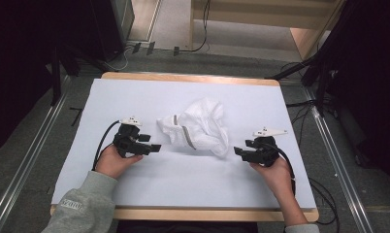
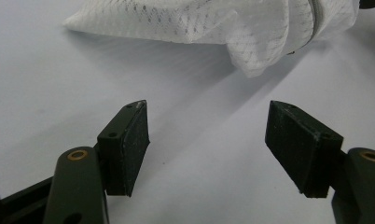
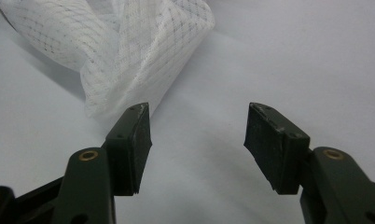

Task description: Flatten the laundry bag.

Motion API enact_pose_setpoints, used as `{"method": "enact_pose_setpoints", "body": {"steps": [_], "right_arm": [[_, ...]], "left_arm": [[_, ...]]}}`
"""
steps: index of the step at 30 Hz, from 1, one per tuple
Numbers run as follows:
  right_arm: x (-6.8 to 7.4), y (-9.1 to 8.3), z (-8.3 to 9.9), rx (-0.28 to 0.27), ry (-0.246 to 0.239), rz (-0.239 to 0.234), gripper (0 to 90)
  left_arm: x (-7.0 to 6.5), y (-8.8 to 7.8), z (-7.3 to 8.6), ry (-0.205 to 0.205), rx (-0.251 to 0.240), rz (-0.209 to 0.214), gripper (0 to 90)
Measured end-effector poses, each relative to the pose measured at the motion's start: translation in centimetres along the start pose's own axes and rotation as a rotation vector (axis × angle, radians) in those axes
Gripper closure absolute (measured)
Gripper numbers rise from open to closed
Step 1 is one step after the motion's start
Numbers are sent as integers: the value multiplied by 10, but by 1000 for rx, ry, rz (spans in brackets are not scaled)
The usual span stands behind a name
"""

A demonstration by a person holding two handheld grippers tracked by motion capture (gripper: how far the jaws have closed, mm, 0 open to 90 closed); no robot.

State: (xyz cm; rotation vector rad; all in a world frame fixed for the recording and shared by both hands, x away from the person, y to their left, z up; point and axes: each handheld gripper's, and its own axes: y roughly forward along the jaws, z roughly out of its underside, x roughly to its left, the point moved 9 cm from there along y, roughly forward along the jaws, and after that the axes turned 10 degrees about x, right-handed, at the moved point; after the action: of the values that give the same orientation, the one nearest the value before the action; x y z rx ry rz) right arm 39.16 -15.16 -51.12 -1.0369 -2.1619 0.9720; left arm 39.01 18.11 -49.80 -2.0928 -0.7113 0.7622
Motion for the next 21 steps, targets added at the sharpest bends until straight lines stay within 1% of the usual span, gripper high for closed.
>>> {"method": "enact_pose_setpoints", "body": {"steps": [5, 11, 13, 17, 18, 21], "right_arm": [[1, 0, 0, 1, -3, 3, 424], [4, -2, 0, -5, -7, -5, 438], [5, -3, -1, -12, -6, -1, 438], [8, -6, -4, -33, -1, -13, 442], [9, -7, -5, -39, 0, -14, 447], [12, -7, -6, -38, 3, -20, 450]], "left_arm": [[-2, 1, 0, 13, 6, -3, 308], [-6, 4, 0, 28, 14, -7, 314], [-8, 5, -1, 34, 15, -4, 320], [-14, 8, -2, 48, 18, -5, 325], [-17, 11, -4, 58, 22, -4, 326], [-20, 15, -5, 66, 18, -6, 326]]}}
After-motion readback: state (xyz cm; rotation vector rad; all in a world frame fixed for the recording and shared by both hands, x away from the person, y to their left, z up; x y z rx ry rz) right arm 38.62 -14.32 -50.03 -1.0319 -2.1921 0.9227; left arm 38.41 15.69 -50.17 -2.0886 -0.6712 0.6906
